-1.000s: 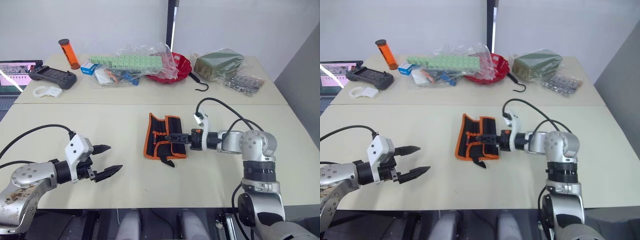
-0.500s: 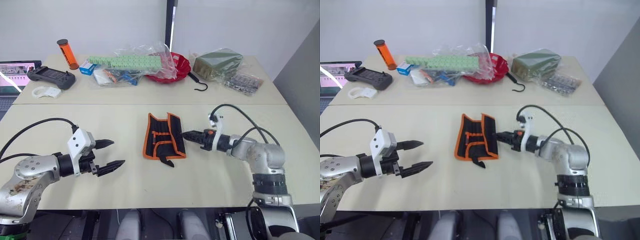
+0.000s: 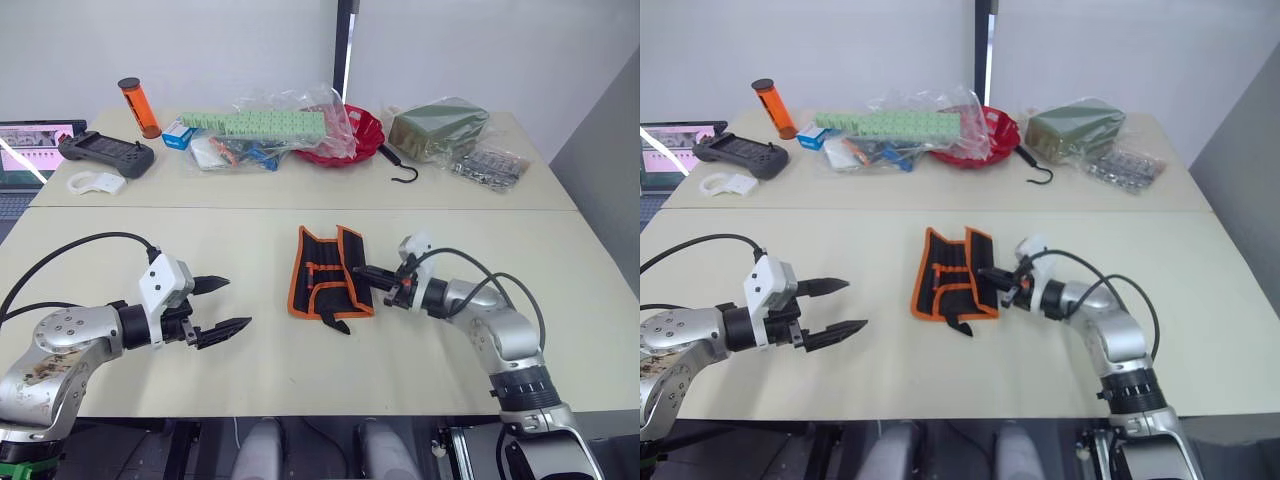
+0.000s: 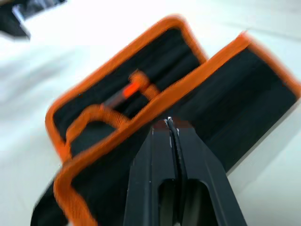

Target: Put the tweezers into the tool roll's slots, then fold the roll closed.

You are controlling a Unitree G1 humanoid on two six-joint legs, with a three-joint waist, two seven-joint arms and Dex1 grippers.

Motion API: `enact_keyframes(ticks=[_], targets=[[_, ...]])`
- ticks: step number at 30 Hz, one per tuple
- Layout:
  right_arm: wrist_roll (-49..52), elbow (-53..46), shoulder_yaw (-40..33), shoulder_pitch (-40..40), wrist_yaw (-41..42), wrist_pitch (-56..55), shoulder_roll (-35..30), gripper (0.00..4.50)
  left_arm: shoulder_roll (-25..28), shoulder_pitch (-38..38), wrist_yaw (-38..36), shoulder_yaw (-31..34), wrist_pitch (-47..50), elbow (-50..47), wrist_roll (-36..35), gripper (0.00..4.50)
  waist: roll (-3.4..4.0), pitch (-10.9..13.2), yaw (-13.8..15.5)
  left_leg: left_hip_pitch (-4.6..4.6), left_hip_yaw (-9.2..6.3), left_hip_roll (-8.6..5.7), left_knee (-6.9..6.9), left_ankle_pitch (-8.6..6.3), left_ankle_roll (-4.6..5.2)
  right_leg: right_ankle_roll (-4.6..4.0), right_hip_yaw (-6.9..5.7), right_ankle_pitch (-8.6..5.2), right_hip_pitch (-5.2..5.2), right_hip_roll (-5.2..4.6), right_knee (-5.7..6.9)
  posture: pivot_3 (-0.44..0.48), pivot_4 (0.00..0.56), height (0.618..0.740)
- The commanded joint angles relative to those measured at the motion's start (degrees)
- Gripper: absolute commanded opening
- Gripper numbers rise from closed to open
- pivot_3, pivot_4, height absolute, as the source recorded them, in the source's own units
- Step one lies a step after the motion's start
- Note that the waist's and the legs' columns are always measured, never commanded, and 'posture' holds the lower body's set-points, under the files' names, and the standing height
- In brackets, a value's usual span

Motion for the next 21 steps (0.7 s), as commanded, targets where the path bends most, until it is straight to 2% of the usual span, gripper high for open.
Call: enact_keyframes(ticks=[1, 9, 12, 15, 16, 21], targets=[[-1.83, 0.82, 1.35, 0.44, 2.57, -3.61, -1.01, 0.03, -0.20, -0.49, 0.09, 0.07, 0.84, -1.15, -1.61, 4.50, 0.00, 0.00, -0.04, 0.01, 0.00, 0.01, 0.00, 0.00, 0.00, 0.00, 0.00, 0.00, 0.00, 0.01, 0.00, 0.000, 0.150, 0.740], [-7.93, 3.91, 7.33, -0.11, 4.19, -2.61, -2.55, 0.03, -4.21, -2.61, 5.37, -2.25, 1.64, -1.50, -0.25, 4.50, -0.03, -0.02, -0.11, 0.13, 0.00, 0.01, 0.00, 0.00, 0.00, 0.00, 0.00, 0.00, 0.12, 0.01, 0.00, 0.000, 0.150, 0.740], [-12.69, 5.07, 10.77, -0.34, 4.36, -3.93, -4.87, 0.03, -6.23, -2.62, 8.62, -3.43, -1.53, -1.12, 3.23, 4.50, -0.04, -0.03, -0.11, 0.28, 0.01, 0.01, -0.02, 0.00, 0.00, 0.00, 0.01, 0.00, 0.23, 0.01, 0.02, 0.000, 0.150, 0.740], [-14.09, 4.98, 11.76, -0.51, 4.15, -3.49, -5.84, 0.03, -7.59, -2.94, 11.97, -4.50, -0.19, -1.08, 4.95, 4.50, -0.16, -0.12, 0.08, 0.42, 0.01, 0.00, -0.03, 0.00, 0.00, 0.00, 0.00, 0.00, 0.38, 0.00, -0.01, 0.000, 0.150, 0.740], [-14.61, 4.93, 12.02, -0.60, 4.16, -3.53, -6.15, 0.03, -8.12, -3.14, 12.73, -4.46, 1.28, -1.15, 4.21, 4.50, -0.21, -0.15, 0.12, 0.49, 0.01, 0.00, -0.02, 0.00, 0.00, 0.00, 0.00, 0.00, 0.46, 0.00, -0.01, 0.000, 0.150, 0.740], [-15.60, 4.28, 12.47, -0.49, 4.12, -3.26, -6.62, 0.03, -10.31, -3.95, 14.81, -2.40, 17.68, -2.84, -8.71, 4.50, -0.25, -0.17, 0.33, 1.07, -0.01, -0.02, -0.03, -0.02, -0.01, 0.04, -0.04, -0.04, 1.11, -0.04, -0.13, 0.000, 0.150, 0.740]])
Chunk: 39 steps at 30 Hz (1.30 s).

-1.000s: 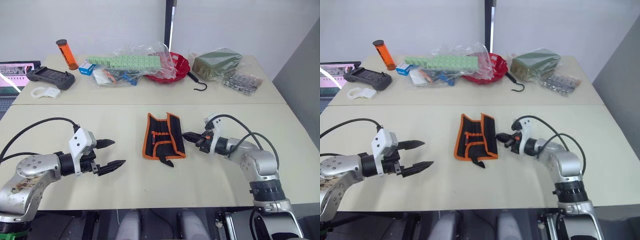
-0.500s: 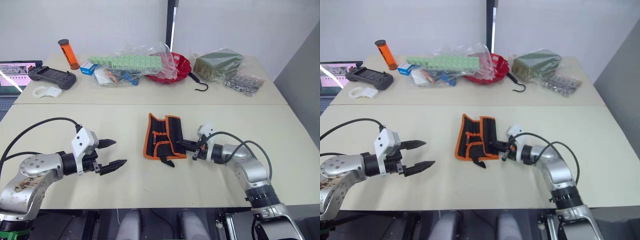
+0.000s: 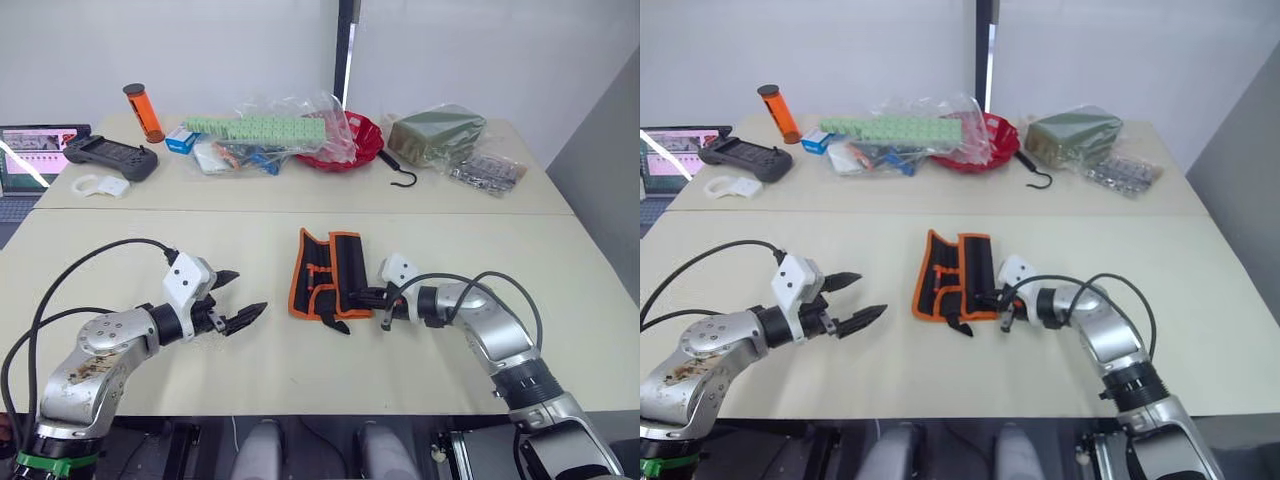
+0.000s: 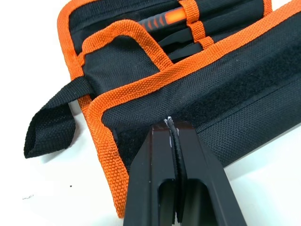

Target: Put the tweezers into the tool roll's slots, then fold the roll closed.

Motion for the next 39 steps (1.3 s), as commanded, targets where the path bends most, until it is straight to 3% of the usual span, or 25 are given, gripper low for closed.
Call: enact_keyframes(ticks=[1, 6, 10, 15, 22, 34, 39], targets=[[-3.22, 2.24, 2.52, 2.35, -0.11, 2.35, -1.34, 0.03, -2.17, -1.32, 3.19, 2.09, 8.48, -2.41, -7.76, 4.50, -0.04, -0.02, 0.03, 0.03, -0.01, 0.00, 0.00, 0.00, 0.00, 0.00, 0.00, 0.00, 0.03, 0.00, 0.00, 0.000, 0.150, 0.740], [-3.49, 1.53, 2.69, 2.83, -0.34, 2.71, -1.25, 0.03, -6.27, -2.22, 8.23, 1.94, 13.28, -1.84, -10.85, 4.50, -0.09, -0.06, 0.08, 0.06, -0.03, 0.00, 0.00, 0.00, 0.00, 0.00, 0.00, 0.00, 0.05, 0.00, 0.02, 0.000, 0.150, 0.740], [-3.45, 2.06, 2.77, 2.93, -0.36, 2.97, -1.14, 0.03, -13.14, -6.38, 13.51, 2.65, 17.35, 0.45, -15.81, 4.50, -0.19, -0.12, 0.43, 0.11, -0.03, -0.04, 0.02, 0.00, 0.00, 0.00, -0.01, 0.01, 0.12, -0.03, 0.00, 0.000, 0.150, 0.740], [-3.56, 2.46, 2.62, 2.90, -0.65, 2.83, -1.16, 0.03, -17.39, -13.38, 18.84, 2.41, 20.05, 5.69, -16.12, 4.50, -0.24, -0.16, 0.56, 0.16, -0.03, -0.04, 0.03, 0.00, 0.00, 0.00, -0.01, 0.01, 0.16, 0.00, 0.02, 0.000, 0.150, 0.740], [-3.32, 1.28, 2.19, 3.62, -1.44, 3.59, -1.22, 0.03, -18.73, -16.29, 20.73, 0.54, 22.38, 7.75, -15.75, 4.50, -0.24, -0.15, 0.53, 0.15, -0.03, -0.05, 0.02, 0.00, 0.00, 0.00, 0.00, 0.00, 0.16, -0.01, -0.01, 0.000, 0.150, 0.740], [-2.66, -0.97, 1.77, 5.06, -1.74, 6.04, -1.31, 0.03, -14.78, -9.33, 17.42, -2.66, 19.64, -0.29, -14.44, 4.50, -0.24, -0.15, 1.08, 0.13, -0.02, -0.07, 0.00, -0.01, -0.01, 0.00, 0.00, 0.01, 0.17, -0.04, -0.16, 0.000, 0.150, 0.740], [-2.76, -1.07, 1.80, 4.87, -1.68, 6.27, -1.29, 0.00, -15.26, -8.87, 17.66, -3.18, 18.34, 0.36, -13.94, 3.05, -0.24, -0.15, 1.04, 0.14, -0.02, -0.04, -0.03, -0.01, -0.01, -0.01, 0.00, 0.01, 0.20, -0.02, -0.26, 0.000, 0.150, 0.740]])
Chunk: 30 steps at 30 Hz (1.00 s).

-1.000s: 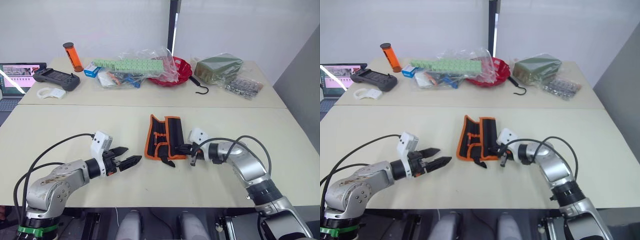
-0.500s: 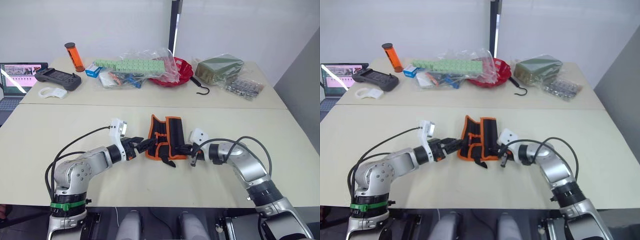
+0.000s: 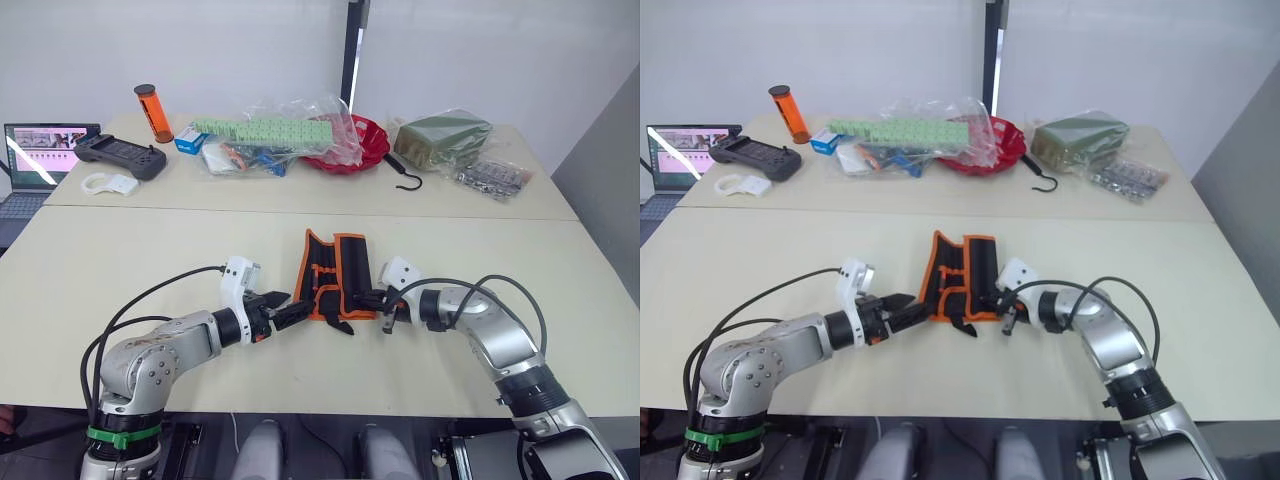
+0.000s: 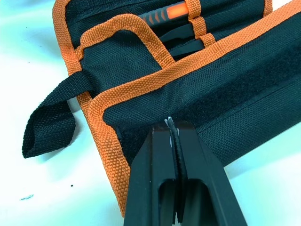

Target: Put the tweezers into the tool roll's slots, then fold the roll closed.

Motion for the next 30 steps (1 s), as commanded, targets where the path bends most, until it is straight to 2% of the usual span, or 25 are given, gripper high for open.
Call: enact_keyframes(ticks=[1, 4, 9, 16, 18, 25, 30], targets=[[-2.09, 2.45, 2.40, 2.00, 0.33, 3.80, -0.95, 0.00, 0.07, 0.09, -0.54, -0.24, -2.09, -0.77, 0.63, 2.77, 0.00, 0.00, -0.02, 0.00, 0.00, 0.00, -0.01, 0.00, 0.00, 0.00, 0.00, 0.00, 0.00, 0.00, -0.02, 0.000, 0.150, 0.740], [-2.12, 2.29, 2.44, 2.10, 0.50, 3.87, -1.14, 0.00, -0.55, -0.86, 0.04, 0.50, -2.20, 1.15, 0.52, 1.64, 0.00, 0.00, -0.02, -0.01, 0.00, 0.00, -0.02, 0.00, 0.00, 0.00, 0.00, 0.00, 0.00, -0.01, -0.05, 0.000, 0.150, 0.740], [-2.18, 1.99, 2.45, 2.17, 0.28, 4.03, -1.13, 0.00, -1.34, -3.25, 1.82, 1.27, 0.02, 3.06, -0.46, 0.04, -0.01, 0.00, 0.01, -0.03, 0.00, 0.00, -0.02, 0.00, 0.00, 0.01, -0.01, 0.00, 0.00, 0.00, -0.07, 0.000, 0.150, 0.740], [-1.76, 0.50, 2.22, 2.82, 0.28, 4.52, -1.32, 0.00, -3.04, -6.29, 4.58, 2.20, 2.43, 5.49, -0.99, 0.04, -0.01, 0.00, 0.10, -0.05, -0.01, -0.02, -0.03, 0.00, 0.00, 0.03, -0.01, 0.00, 0.00, -0.02, -0.11, 0.000, 0.150, 0.740], [-1.12, -0.04, 1.76, 2.55, 0.53, 4.32, -1.09, 0.00, -2.00, -6.77, 4.45, 2.73, 2.73, 6.05, -0.80, 0.04, -0.01, 0.01, 0.09, -0.06, -0.01, -0.02, -0.03, 0.00, 0.00, 0.03, -0.01, 0.00, -0.01, -0.01, -0.11, 0.000, 0.150, 0.740], [0.82, -6.33, 1.71, -1.22, 0.03, 10.50, 0.54, 0.00, 6.77, -10.10, -1.46, 3.31, -0.10, 12.63, 3.06, 0.04, -0.03, 0.06, -0.56, -0.31, -0.02, 0.03, -0.08, 0.00, 0.00, 0.01, -0.01, 0.01, -0.34, 0.07, -0.05, 0.000, 0.150, 0.740], [1.48, -8.64, 1.75, -3.10, -0.58, 13.71, 1.71, 0.00, 8.34, -13.74, -4.61, 2.15, -1.38, 15.36, 4.33, 0.04, -0.01, 0.08, -1.12, -0.40, -0.03, 0.03, -0.33, 0.00, 0.00, -0.01, -0.01, 0.01, -0.49, 0.04, -0.09, 0.000, 0.150, 0.740]])
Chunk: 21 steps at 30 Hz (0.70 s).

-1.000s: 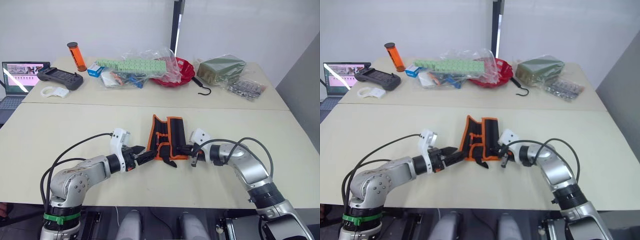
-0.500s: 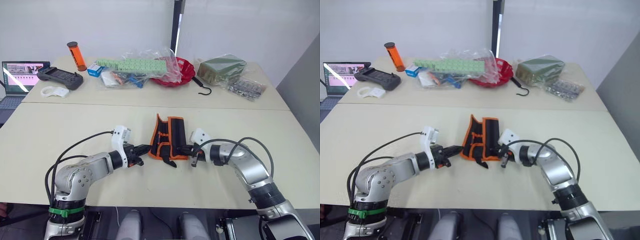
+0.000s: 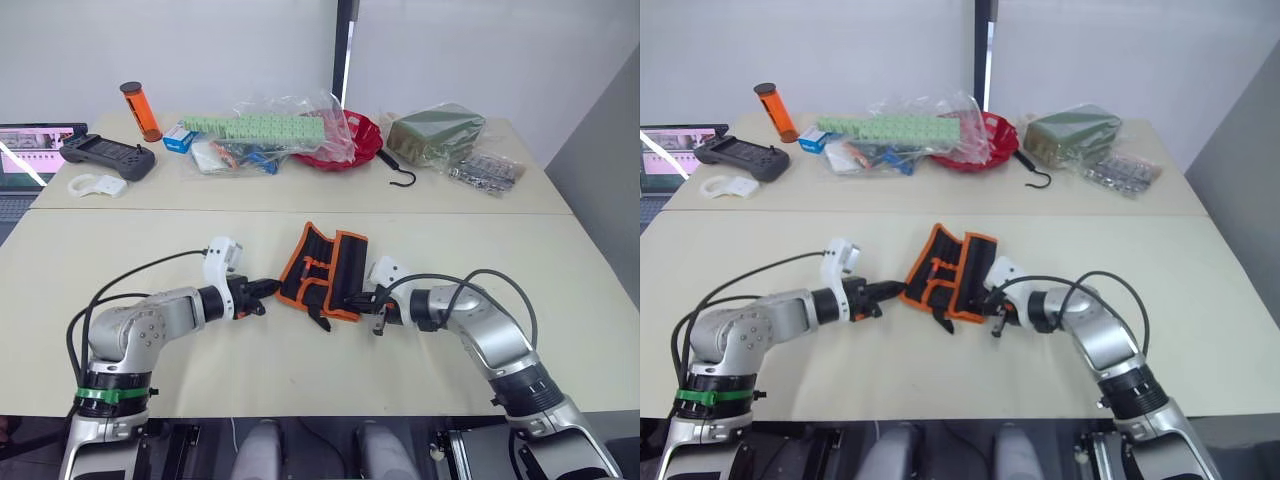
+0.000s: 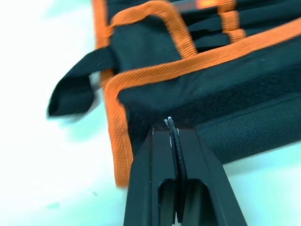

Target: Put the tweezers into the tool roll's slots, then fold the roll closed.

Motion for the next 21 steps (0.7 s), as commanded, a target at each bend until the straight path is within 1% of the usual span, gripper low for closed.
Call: enact_keyframes(ticks=[1, 7, 15, 19, 21], targets=[[0.32, -1.39, -0.02, -0.85, -0.46, 2.44, -0.17, 0.00, 1.35, -2.84, -2.02, 0.52, -2.58, 0.68, 1.60, 0.04, 0.00, 0.01, -0.09, -0.01, 0.01, -0.02, -0.04, 0.00, 0.00, 0.00, 0.00, 0.00, -0.02, -0.03, -0.01, 0.000, 0.150, 0.740], [-0.08, -1.37, -0.43, -0.90, -1.10, 2.32, -0.75, 0.00, 1.74, -5.44, -4.34, -0.61, -2.51, 1.43, 2.62, 0.04, 0.00, 0.02, -0.16, -0.41, 0.02, -0.03, -0.13, 0.04, -0.04, 0.00, 0.01, 0.00, -0.52, -0.04, 0.08, 0.000, 0.150, 0.740], [-1.39, -0.98, 1.25, 0.57, -3.89, 3.41, 0.41, 0.00, -0.37, -7.88, -8.54, -3.74, 0.11, -3.72, -1.18, 0.04, 0.00, 0.02, -0.18, -0.49, 0.02, -0.04, -0.12, 0.09, -0.10, -0.01, 0.03, 0.01, -0.65, -0.04, 0.23, 0.000, 0.150, 0.740], [-1.37, -1.12, 1.35, 0.85, -4.29, 3.54, 0.53, 0.00, -2.03, -8.01, -9.26, -6.28, 1.86, -4.87, -1.54, 0.04, 0.00, 0.02, -0.22, -0.48, 0.02, -0.04, -0.12, 0.10, -0.09, -0.01, 0.03, 0.01, -0.66, -0.03, 0.27, 0.000, 0.150, 0.740], [-1.29, -1.10, 1.30, 0.78, -4.60, 3.74, 0.66, 0.00, -2.62, -7.64, -9.10, -8.93, 1.21, -3.96, 0.51, 0.04, -0.01, 0.02, -0.23, -0.48, 0.02, -0.04, -0.12, 0.10, -0.09, -0.01, 0.03, 0.01, -0.65, -0.04, 0.27, 0.000, 0.150, 0.740]])
